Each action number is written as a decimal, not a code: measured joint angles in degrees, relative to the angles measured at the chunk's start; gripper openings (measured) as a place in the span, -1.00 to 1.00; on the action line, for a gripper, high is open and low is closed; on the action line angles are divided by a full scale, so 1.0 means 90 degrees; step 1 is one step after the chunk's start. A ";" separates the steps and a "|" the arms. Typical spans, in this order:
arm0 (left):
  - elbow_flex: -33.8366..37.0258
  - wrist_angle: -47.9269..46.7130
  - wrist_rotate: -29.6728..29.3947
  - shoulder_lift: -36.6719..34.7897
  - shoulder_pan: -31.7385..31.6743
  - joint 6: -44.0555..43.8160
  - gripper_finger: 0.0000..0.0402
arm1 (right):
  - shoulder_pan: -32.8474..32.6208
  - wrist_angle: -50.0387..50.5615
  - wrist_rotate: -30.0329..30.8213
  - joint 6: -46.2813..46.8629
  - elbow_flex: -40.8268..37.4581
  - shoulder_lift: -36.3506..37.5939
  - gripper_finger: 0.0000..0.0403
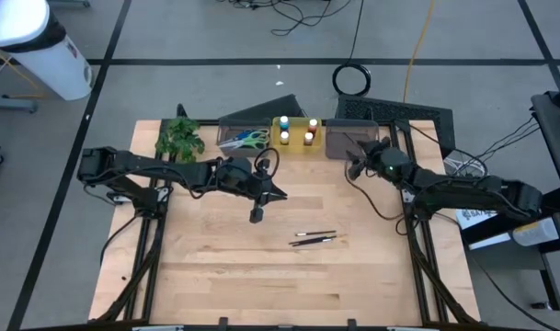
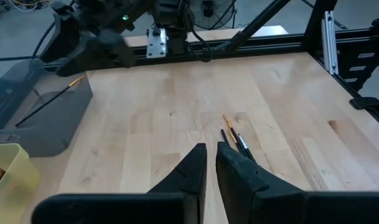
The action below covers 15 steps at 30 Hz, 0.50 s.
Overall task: Pick & Place Paint Supplies
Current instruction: Put the top silver paintbrush into the right black bin
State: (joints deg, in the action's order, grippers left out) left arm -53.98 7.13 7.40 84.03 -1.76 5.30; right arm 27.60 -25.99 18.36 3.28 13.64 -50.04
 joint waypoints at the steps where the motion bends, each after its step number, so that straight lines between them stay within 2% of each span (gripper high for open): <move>1: 0.0000 -0.0005 0.0000 0.0000 0.0000 -0.0006 -0.76 | -0.0026 0.0494 0.0311 0.0163 0.0166 0.0002 0.16; 4: 0.0000 -0.0006 0.0000 0.0000 -0.0002 -0.0007 -0.76 | -0.0029 0.2413 0.0618 0.0584 0.0849 -0.0008 0.06; 7: 0.0000 -0.0013 0.0006 0.0000 -0.0001 -0.0044 -0.76 | -0.0111 0.3652 0.0240 0.0897 0.1414 -0.0045 -0.06; 9: 0.0000 -0.0052 0.0006 0.0003 0.0028 -0.0195 -0.76 | -0.0252 0.3796 -0.0390 0.0963 0.1581 -0.0041 -0.14; 12: 0.0000 -0.0123 0.0005 0.0166 0.0119 -0.0346 -0.76 | -0.0592 0.3355 -0.1286 0.1058 0.1600 -0.0043 -0.23; 15: 0.0000 0.0120 0.0012 0.0517 0.0266 -0.0771 -0.76 | -0.1052 0.2775 -0.1787 0.1037 0.1600 -0.0064 -0.29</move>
State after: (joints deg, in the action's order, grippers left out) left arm -53.98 8.20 7.51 88.68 0.64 -1.64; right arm 18.12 -1.01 2.27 12.61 28.03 -50.61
